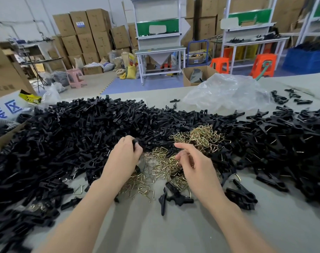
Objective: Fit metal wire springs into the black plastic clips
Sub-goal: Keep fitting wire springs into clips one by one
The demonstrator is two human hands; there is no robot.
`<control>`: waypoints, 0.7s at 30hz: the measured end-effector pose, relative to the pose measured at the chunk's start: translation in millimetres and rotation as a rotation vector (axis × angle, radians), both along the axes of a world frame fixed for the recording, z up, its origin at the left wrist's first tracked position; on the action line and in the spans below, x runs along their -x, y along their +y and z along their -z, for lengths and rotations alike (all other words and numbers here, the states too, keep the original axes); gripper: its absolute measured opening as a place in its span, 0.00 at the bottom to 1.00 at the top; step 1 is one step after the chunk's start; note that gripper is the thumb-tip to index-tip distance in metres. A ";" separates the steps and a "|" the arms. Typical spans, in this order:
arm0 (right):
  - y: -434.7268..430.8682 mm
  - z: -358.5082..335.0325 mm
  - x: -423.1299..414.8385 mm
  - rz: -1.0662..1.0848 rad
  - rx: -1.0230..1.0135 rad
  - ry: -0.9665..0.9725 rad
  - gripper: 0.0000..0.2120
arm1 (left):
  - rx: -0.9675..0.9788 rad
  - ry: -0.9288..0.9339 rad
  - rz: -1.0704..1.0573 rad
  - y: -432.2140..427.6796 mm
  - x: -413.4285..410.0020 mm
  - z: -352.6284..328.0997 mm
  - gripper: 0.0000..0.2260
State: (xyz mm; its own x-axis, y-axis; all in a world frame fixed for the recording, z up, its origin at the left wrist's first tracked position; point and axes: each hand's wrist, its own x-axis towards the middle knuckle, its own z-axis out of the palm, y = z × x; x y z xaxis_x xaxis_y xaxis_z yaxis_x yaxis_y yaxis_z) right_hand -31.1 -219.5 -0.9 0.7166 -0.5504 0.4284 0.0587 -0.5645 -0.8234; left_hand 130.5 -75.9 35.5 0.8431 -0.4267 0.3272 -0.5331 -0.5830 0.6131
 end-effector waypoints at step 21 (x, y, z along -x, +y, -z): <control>27.2 4.6 -11.8 -0.106 0.175 -0.008 0.17 | 0.377 -0.121 0.149 4.4 70.7 28.1 0.10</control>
State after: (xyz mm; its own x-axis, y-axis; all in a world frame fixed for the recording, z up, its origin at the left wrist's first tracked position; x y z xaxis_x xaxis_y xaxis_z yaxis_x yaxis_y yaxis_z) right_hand -19.3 -192.4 -5.5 0.7630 -0.3885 0.5166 0.1318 -0.6889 -0.7127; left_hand 59.7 -71.5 7.4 0.7271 -0.3726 0.5766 -0.6759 -0.2406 0.6967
